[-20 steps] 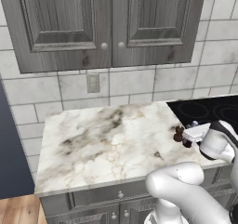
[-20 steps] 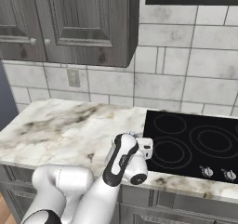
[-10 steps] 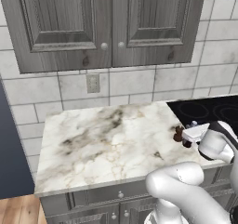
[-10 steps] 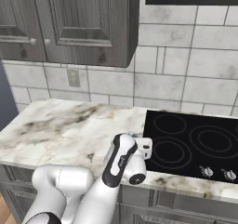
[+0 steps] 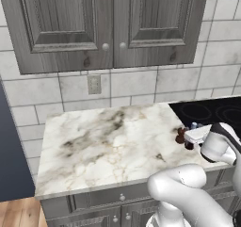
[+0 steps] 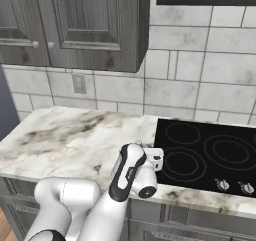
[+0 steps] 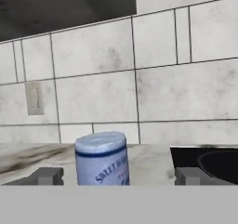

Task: Take 2 condiments from the cabinet and move them on the counter near the stove.Make sure the condiments are lined up with each other, next to each other.

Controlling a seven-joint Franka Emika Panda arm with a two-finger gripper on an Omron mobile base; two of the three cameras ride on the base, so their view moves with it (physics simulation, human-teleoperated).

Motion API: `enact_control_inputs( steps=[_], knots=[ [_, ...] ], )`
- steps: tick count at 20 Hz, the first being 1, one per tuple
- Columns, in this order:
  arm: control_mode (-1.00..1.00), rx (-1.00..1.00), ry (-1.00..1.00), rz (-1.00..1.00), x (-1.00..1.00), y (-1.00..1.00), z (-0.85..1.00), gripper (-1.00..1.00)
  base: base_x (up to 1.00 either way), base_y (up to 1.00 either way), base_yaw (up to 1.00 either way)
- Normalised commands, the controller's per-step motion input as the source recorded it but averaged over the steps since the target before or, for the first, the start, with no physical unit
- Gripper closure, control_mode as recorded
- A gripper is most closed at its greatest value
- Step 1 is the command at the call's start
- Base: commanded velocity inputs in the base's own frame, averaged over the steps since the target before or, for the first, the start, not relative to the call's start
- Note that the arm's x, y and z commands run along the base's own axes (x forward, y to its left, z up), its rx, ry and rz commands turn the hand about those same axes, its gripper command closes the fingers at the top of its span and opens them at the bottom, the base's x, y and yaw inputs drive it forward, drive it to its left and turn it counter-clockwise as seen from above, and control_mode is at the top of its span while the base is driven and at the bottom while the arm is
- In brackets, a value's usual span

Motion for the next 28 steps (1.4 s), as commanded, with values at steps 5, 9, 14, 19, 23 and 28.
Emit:
enact_control_inputs(
  steps=[5,9,14,19,23,28],
  knots=[
    [-1.00,0.00,0.00,0.00,0.00,0.16,0.00,-1.00,0.00,0.00,0.00],
    [-1.00,0.00,0.00,0.00,-0.04,0.06,0.15,-1.00,0.00,0.00,0.00],
    [-1.00,0.00,0.00,0.00,-0.08,0.00,0.35,-1.00,0.00,0.00,0.00],
    [-1.00,0.00,0.00,0.00,-0.14,-0.01,0.46,-1.00,0.00,0.00,0.00],
    [-1.00,0.00,0.04,0.00,-0.22,-0.06,0.45,-1.00,0.00,0.00,0.00],
    [-1.00,-0.03,0.13,0.00,-0.30,-0.10,0.32,-1.00,0.00,0.00,0.00]
  ],
)
